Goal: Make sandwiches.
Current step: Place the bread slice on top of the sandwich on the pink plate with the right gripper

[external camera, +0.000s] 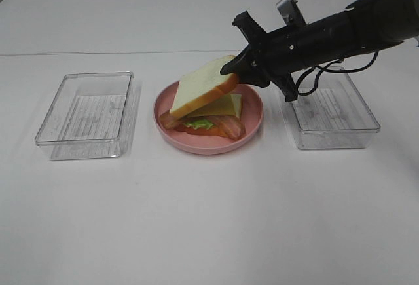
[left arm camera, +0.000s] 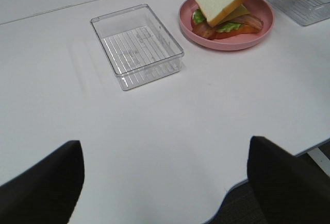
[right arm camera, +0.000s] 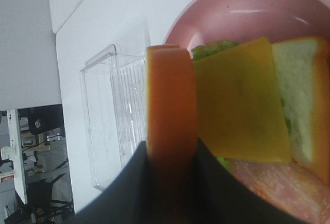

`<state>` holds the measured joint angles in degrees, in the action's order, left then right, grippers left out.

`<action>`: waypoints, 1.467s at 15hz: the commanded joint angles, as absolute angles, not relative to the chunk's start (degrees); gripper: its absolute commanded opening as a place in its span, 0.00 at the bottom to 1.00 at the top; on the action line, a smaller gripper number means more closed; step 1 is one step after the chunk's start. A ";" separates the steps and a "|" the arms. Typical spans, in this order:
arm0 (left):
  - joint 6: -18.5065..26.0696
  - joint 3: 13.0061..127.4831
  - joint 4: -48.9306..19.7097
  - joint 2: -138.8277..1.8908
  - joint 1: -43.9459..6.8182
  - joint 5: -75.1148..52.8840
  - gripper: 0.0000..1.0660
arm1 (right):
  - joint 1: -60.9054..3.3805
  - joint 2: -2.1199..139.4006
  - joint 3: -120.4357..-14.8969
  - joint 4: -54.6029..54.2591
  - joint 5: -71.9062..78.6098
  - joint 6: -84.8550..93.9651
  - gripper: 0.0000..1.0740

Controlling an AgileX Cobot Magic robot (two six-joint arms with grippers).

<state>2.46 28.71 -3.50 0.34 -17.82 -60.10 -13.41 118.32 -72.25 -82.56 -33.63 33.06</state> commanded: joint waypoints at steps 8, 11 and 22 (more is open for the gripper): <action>2.52 28.65 -3.50 0.80 -17.93 -59.59 0.77 | -13.52 121.41 -72.48 -89.21 -31.28 35.75 0.00; 2.52 28.65 -3.50 0.80 -17.93 -59.59 0.77 | -13.52 121.41 -72.48 -89.21 -32.89 35.75 0.18; 2.52 28.65 -3.50 0.80 -17.93 -59.59 0.77 | -13.41 118.43 -72.48 -77.75 -34.66 32.49 0.62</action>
<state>2.46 28.71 -3.50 0.34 -17.82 -60.10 -13.41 119.23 -72.25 -78.78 -34.09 32.72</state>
